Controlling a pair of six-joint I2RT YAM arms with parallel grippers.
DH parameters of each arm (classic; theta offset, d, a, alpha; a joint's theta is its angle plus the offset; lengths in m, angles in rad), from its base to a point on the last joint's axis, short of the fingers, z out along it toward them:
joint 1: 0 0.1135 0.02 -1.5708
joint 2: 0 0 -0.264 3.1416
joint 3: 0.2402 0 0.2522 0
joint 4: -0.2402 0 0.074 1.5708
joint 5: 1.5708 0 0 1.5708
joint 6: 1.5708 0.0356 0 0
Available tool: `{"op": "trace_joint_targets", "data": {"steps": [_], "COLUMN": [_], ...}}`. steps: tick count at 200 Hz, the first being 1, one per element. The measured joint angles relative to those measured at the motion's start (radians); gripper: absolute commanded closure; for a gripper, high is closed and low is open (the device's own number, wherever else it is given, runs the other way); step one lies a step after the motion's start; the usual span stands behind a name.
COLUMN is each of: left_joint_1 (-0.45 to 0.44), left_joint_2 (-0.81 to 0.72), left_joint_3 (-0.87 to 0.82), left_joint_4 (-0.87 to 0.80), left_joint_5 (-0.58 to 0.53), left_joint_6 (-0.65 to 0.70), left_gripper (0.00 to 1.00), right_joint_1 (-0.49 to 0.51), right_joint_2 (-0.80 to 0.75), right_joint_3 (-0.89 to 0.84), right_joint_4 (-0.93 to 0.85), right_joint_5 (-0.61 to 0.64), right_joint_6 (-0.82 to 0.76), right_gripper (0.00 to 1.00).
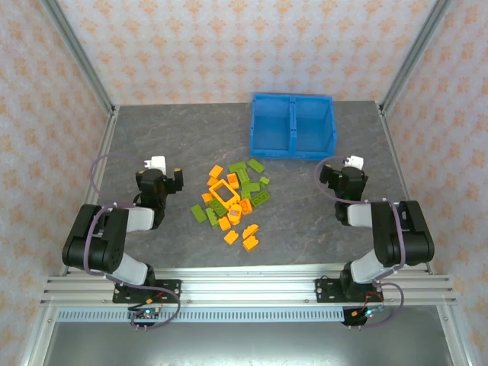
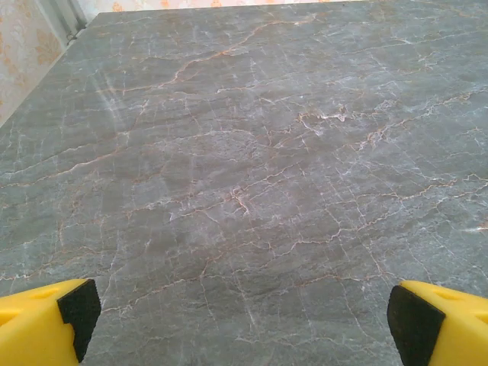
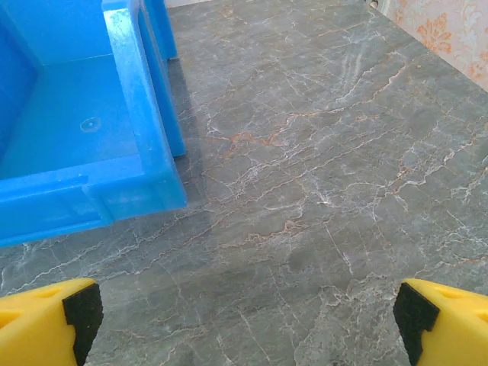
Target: Sort the legos into containers by color
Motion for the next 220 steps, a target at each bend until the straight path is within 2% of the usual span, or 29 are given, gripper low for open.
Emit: {"op": "trace_joint_targets", "data": {"steps": [135, 155, 181, 202, 220], "left_joint_1": [0.000, 0.000, -0.001, -0.008, -0.036], "left_joint_2": [0.000, 0.000, -0.003, -0.068, -0.195], "left_joint_3": [0.000, 0.000, 0.009, 0.055, 0.108], "left_joint_4": [0.000, 0.000, -0.021, -0.148, -0.278], "left_joint_5": [0.000, 0.000, 0.008, 0.010, 0.018], "left_joint_6": [0.000, 0.000, 0.003, 0.003, 0.000], "left_gripper": [0.00, 0.00, 0.00, 0.00, 0.00], "right_joint_1": [0.000, 0.015, 0.031, 0.052, 0.106], "right_joint_2": [-0.011, -0.109, -0.320, -0.397, -0.395], "right_joint_3": [0.002, 0.058, 0.251, 0.444, 0.562], "right_joint_4": [-0.021, -0.220, -0.561, -0.795, -0.973], "right_joint_5": [-0.004, 0.027, 0.050, -0.016, -0.098], "right_joint_6": [-0.003, 0.016, 0.182, 0.285, 0.317], "right_gripper": [0.01, 0.00, 0.02, 0.00, 0.01]}}
